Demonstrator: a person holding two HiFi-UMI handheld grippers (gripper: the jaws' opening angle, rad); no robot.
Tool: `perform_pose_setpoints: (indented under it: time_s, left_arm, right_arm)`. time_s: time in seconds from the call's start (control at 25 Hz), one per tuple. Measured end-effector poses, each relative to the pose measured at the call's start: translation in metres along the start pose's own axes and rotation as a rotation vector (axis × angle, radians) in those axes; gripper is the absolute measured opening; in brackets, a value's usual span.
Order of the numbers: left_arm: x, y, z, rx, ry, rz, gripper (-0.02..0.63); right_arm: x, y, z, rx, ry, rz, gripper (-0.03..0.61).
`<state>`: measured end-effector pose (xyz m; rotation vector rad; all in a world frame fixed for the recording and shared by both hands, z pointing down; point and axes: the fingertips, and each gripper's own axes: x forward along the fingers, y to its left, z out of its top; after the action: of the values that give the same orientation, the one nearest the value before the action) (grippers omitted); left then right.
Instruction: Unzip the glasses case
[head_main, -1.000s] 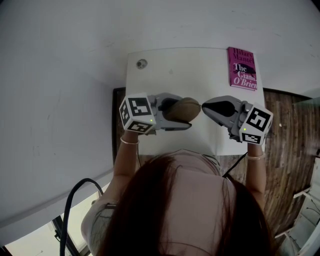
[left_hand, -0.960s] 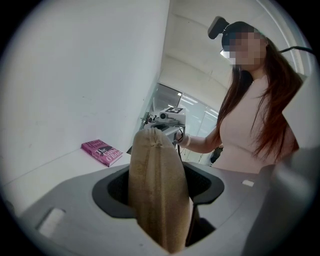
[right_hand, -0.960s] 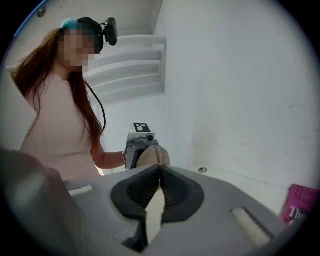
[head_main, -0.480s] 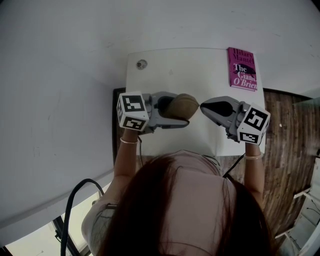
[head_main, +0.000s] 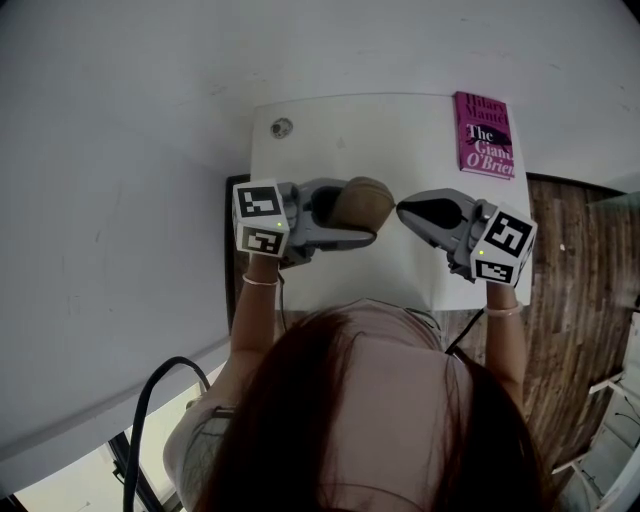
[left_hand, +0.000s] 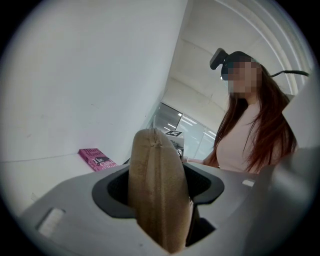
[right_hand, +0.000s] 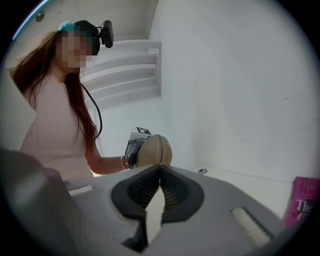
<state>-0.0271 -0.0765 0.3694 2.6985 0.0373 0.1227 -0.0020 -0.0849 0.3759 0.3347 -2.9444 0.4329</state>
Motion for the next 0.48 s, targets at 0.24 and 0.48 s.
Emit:
perform_pose_setpoints:
  time_s: [0.24, 0.48]
  left_arm:
    - [-0.0026, 0.0044, 0.004, -0.022, -0.052, -0.001, 0.291]
    - [-0.0027, 0.0084, 0.011, -0.06, -0.134, -0.002, 0.291]
  right_arm:
    - [0.0021, -0.0039, 0.0013, 0.001, -0.007, -0.005, 0.006]
    - [0.0017, -0.0076, 0.0028, -0.002, -0.006, -0.01, 0.006]
